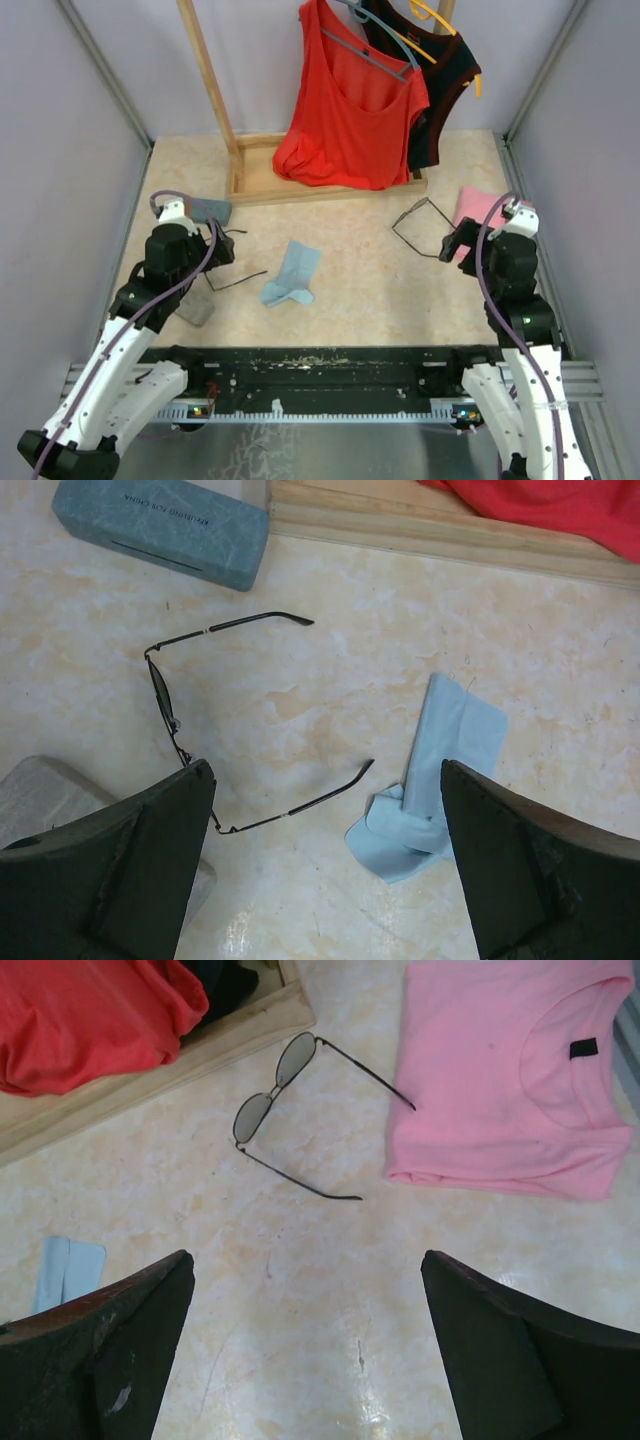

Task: Organize the sunglasses
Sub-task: Pick up the sunglasses case from the center of the board.

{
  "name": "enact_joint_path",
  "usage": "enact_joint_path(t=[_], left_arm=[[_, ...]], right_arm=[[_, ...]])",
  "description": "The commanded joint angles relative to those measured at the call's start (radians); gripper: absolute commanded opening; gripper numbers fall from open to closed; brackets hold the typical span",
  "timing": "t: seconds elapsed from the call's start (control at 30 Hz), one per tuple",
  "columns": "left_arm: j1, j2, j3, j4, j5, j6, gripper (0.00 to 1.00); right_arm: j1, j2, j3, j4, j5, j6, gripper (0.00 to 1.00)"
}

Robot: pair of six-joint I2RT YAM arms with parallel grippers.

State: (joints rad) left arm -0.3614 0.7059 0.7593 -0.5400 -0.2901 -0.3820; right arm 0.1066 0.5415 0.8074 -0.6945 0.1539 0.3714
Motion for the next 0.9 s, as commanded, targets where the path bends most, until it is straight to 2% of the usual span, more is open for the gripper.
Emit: enact_joint_path(t=[0.0, 0.17, 0.33, 0.47, 0.57, 0.8, 0.87], left_arm=[[0.032, 0.002, 0.052, 0.051, 0.076, 0.042, 0.99], [0.049, -0.003, 0.069, 0.058, 0.049, 0.003, 1.00], [0.056, 0.050, 0.128, 0.016, 0.035, -0.019, 1.00], [0.059, 0.067, 0.155, 0.022, 0.050, -0.035, 1.00], [0.060, 0.054, 0.141, 0.069, 0.089, -0.022, 1.00], [0.062, 0.059, 0.121, 0.164, 0.301, 0.089, 1.00], [0.062, 0.056, 0.105, 0.190, 0.302, 0.081, 1.00]], right_arm=[[-0.041, 0.030, 0.095, -0.010, -0.020, 0.016, 0.97], [-0.063, 0.058, 0.140, -0.034, -0.027, 0.029, 0.98], [-0.073, 0.064, 0.150, -0.062, 0.066, 0.142, 0.99], [-0.077, 0.021, 0.111, -0.006, -0.014, 0.133, 0.99], [-0.078, 0.021, 0.085, 0.017, -0.067, 0.133, 0.99], [-0.080, 0.005, 0.037, 0.051, -0.129, 0.059, 0.99], [-0.080, 0.003, 0.028, 0.057, -0.154, 0.026, 0.98]])
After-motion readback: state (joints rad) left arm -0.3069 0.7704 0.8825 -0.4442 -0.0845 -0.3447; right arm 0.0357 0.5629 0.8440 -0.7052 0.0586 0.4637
